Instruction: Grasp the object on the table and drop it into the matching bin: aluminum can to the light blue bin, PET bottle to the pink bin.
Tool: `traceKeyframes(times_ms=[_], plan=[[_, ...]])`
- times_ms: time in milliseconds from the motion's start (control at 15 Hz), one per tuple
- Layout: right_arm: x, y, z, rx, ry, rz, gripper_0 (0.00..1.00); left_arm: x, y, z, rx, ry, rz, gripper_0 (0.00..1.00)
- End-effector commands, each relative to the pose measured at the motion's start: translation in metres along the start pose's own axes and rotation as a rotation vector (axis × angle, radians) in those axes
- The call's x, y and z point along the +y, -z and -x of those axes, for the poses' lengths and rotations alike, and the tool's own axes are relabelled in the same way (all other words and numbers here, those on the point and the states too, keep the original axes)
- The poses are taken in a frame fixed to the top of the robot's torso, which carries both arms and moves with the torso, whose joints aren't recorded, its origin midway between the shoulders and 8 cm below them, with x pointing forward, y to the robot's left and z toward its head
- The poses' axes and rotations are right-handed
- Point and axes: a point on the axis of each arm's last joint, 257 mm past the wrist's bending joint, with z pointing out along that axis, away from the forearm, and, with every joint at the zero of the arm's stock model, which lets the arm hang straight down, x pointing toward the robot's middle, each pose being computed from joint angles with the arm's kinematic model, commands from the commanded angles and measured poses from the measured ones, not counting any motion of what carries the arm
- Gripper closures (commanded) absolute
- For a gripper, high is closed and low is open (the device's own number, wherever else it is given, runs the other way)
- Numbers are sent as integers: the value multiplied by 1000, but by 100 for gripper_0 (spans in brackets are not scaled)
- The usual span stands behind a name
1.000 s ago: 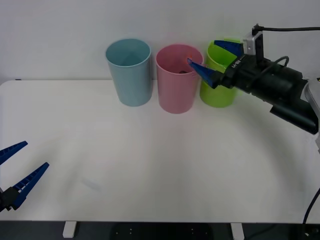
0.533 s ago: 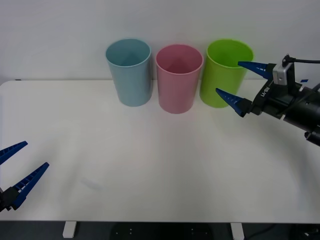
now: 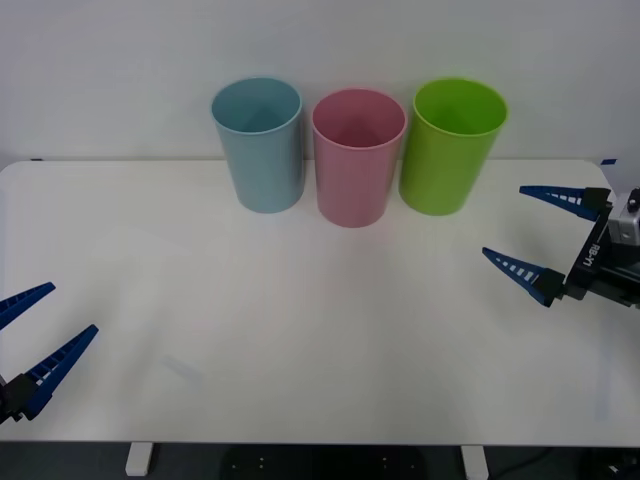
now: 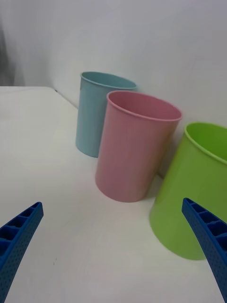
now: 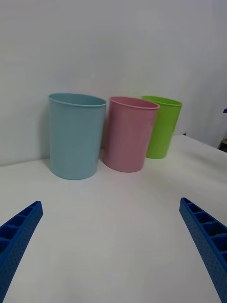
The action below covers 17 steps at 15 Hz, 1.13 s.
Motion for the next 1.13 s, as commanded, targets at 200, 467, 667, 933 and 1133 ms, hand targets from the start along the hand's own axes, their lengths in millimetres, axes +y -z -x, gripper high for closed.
traceKeyframes(times_ms=[200, 467, 667, 933, 1133], plan=[[19, 35, -26, 26, -14, -17, 0, 0, 0, 0, 0, 0, 0, 0], [31, 62, -37, 15, -110, -54, 0, 0, 0, 0, 0, 0, 0, 0], [39, 84, -51, 44, -153, -82, 0, 0, 0, 0, 0, 0, 0, 0], [45, 99, -61, 67, -180, -99, 0, 0, 0, 0, 0, 0, 0, 0], [45, 99, -61, 67, -180, -99, 0, 0, 0, 0, 0, 0, 0, 0]])
